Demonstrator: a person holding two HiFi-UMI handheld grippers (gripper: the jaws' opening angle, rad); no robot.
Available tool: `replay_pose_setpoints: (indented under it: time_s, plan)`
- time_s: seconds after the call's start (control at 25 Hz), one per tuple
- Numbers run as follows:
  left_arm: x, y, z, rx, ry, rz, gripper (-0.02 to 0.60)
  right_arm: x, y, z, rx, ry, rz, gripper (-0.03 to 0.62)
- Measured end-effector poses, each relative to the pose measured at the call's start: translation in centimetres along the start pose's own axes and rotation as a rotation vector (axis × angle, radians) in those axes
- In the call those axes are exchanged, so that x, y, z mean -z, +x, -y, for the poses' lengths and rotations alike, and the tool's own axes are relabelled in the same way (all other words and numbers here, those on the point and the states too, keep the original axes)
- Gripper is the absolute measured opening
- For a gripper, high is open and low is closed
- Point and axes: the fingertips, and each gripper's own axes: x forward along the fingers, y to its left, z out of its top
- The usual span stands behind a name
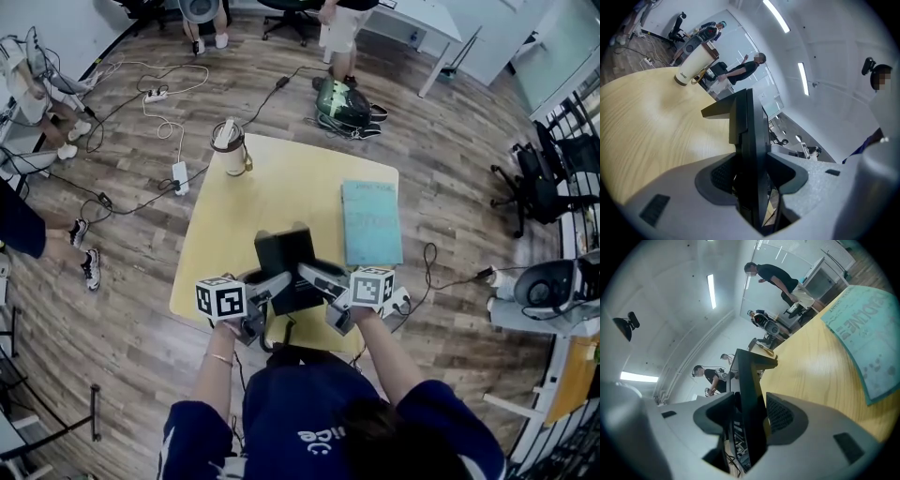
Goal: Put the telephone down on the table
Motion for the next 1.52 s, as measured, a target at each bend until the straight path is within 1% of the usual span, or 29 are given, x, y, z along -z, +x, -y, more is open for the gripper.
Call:
replay_pose_setpoints:
  time_s: [0.4, 0.48, 0.76, 1.04, 1.32, 1.52]
  plan:
    - [-1.8, 1.8, -3.2, -0.03, -0.03, -0.012, 0.193, -1.8, 2.2, 3.0, -0.004, 0.043, -0.023, 0.222]
    - [-2.4, 2.0, -3.8, -0.033, -0.035, -0.011, 0.193, -2.1, 2.7, 3.8, 0.006, 0.043, -0.033, 0.222]
    - [-4.7, 3.3, -6.0, -0.035, -0.04, -0.004, 0.193, -4.4, 4.8, 5.4, 0.003, 0.036, -0.04, 0.222]
    - [-5.3, 4.4, -8.2, -0.043, -0.052, -0.035, 0.193, -5.0, 6.0, 7.1, 0.007, 0.063, -0.041, 0.224]
    - [-5.2, 5.1, -9.4, -0.051, -0.091, -0.033, 0.195, -4.9, 6.7, 8.6, 0.045, 0.067, -0.062, 0.225]
    - [-5.0, 5.3, -9.9, -0.057, -0.098, -0.033, 0.195, -4.6, 6.8, 9.2, 0.055, 0.077, -0.068, 0.225]
